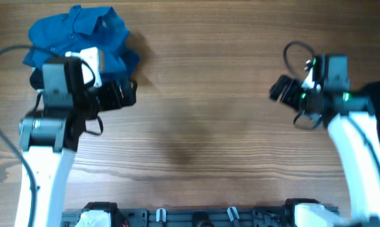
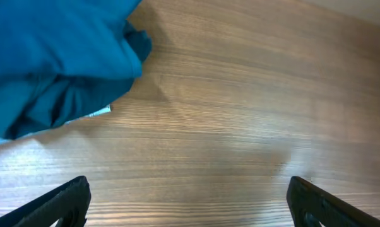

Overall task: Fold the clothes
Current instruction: 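Grasp the black shirt with the right gripper and drag it leftward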

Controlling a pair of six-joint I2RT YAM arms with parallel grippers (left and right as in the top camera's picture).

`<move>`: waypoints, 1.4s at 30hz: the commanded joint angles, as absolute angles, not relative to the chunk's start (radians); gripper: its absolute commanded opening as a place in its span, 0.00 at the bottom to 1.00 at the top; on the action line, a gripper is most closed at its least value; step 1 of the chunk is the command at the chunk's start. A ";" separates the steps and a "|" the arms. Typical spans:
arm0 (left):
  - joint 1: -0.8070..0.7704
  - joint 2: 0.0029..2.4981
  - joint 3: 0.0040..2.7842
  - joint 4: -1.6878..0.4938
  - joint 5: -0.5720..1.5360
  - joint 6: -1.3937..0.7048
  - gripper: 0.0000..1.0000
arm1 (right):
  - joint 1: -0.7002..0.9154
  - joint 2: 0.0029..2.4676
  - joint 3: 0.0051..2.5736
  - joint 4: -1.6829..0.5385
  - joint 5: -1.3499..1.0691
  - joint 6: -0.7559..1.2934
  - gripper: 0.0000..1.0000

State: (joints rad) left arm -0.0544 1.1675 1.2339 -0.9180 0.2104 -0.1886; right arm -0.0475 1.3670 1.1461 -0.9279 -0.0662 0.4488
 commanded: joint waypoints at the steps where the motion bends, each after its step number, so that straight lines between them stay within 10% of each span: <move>1: -0.061 1.219 1.274 -0.933 0.244 -0.142 1.00 | -0.225 1.556 1.263 -0.895 0.053 0.429 1.00; 9: -0.062 1.217 1.274 -0.937 0.274 -0.141 1.00 | -0.568 1.880 1.337 -0.566 0.086 0.486 0.76; 19: -0.062 1.217 1.274 -0.944 0.304 -0.142 1.00 | -0.641 2.117 1.337 -0.404 0.248 0.418 0.80; 20: -0.062 1.217 1.274 -0.944 0.309 -0.142 1.00 | -0.640 2.134 1.337 -0.403 0.236 0.418 0.75; 23: -0.062 1.217 1.274 -0.944 0.323 -0.142 1.00 | -0.635 2.162 1.337 -0.402 0.136 0.406 0.09; 25: -0.062 1.217 1.274 -0.944 0.322 -0.142 1.00 | -0.621 2.155 1.337 -0.396 -0.022 0.361 0.04; 42: -0.062 1.168 1.275 -0.958 0.256 -0.134 1.00 | 0.474 2.070 1.337 -0.465 -0.184 0.084 0.04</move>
State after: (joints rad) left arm -0.0574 1.2137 1.2541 -0.9588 0.2855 -0.1570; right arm 0.3042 2.0773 1.3506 -0.4492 -0.2192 0.2455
